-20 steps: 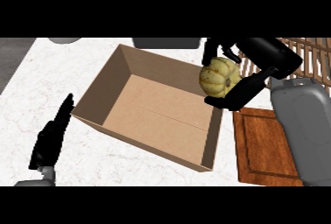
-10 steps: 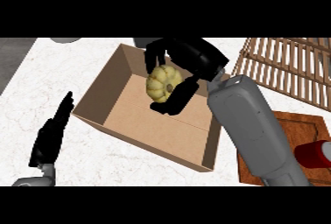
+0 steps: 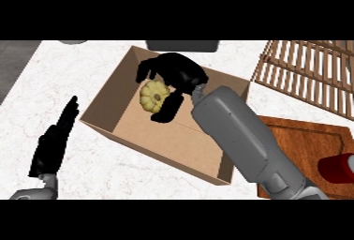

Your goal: Pick the squash from the cutting board and place it in the cardboard box

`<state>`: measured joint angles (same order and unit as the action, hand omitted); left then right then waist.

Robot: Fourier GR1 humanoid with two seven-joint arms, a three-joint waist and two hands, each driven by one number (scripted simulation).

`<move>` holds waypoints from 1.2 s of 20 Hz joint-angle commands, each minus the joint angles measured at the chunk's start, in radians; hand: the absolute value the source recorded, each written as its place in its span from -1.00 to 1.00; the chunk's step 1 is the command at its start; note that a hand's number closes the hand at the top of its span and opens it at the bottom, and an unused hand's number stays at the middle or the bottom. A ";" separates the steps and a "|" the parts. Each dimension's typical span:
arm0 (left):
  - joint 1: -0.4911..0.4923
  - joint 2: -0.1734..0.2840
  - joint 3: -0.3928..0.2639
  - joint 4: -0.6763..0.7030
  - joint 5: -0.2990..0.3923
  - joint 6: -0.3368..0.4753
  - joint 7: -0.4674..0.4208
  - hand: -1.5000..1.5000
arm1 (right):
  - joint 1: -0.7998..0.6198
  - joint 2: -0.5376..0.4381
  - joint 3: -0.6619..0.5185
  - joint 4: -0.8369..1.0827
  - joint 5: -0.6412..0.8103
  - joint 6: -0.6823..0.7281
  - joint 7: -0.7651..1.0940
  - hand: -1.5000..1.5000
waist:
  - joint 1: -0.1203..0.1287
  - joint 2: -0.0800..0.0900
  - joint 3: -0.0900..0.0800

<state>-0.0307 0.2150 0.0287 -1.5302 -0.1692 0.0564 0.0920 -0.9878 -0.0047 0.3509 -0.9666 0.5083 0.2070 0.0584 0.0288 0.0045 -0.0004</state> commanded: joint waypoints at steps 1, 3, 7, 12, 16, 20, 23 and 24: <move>0.021 -0.020 -0.024 -0.015 -0.018 0.002 -0.019 0.00 | -0.026 0.005 0.109 0.169 -0.080 -0.151 -0.028 -1.00 | 0.016 0.003 0.000; 0.034 0.023 0.021 -0.052 0.009 -0.025 -0.005 0.00 | -0.043 0.005 0.117 0.197 -0.127 -0.159 -0.059 -1.00 | 0.009 0.001 0.000; -0.010 -0.040 -0.042 -0.035 -0.038 0.015 0.024 0.00 | -0.040 0.005 0.137 0.194 -0.303 -0.251 -0.078 -1.00 | 0.024 0.005 0.000; -0.007 -0.034 -0.030 -0.024 -0.039 0.013 0.046 0.00 | -0.061 0.005 -0.039 0.193 -0.419 -0.328 -0.126 -1.00 | 0.007 0.003 0.001; 0.020 -0.038 -0.034 -0.038 -0.046 0.020 0.010 0.00 | -0.088 0.001 -0.182 0.264 -0.517 -0.275 -0.192 -1.00 | 0.001 0.004 0.001; 0.004 -0.032 -0.015 -0.015 -0.024 0.001 0.012 0.00 | -0.098 -0.057 -0.299 0.311 -0.601 -0.247 -0.241 -1.00 | -0.007 0.005 0.001; 0.004 -0.024 -0.007 -0.071 -0.015 -0.003 0.064 0.00 | -0.159 -0.187 -0.381 0.378 -0.630 -0.215 -0.217 -1.00 | -0.001 0.005 0.001; 0.039 -0.031 -0.007 -0.011 -0.021 0.000 -0.023 0.00 | -0.112 -0.188 -0.385 0.388 -0.627 -0.220 -0.265 -1.00 | -0.007 0.005 0.000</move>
<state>-0.0039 0.1822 0.0128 -1.5622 -0.1943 0.0613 0.0957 -1.1024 -0.1104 0.0451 -0.6299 -0.0821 -0.0365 -0.1659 0.0293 0.0096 0.0003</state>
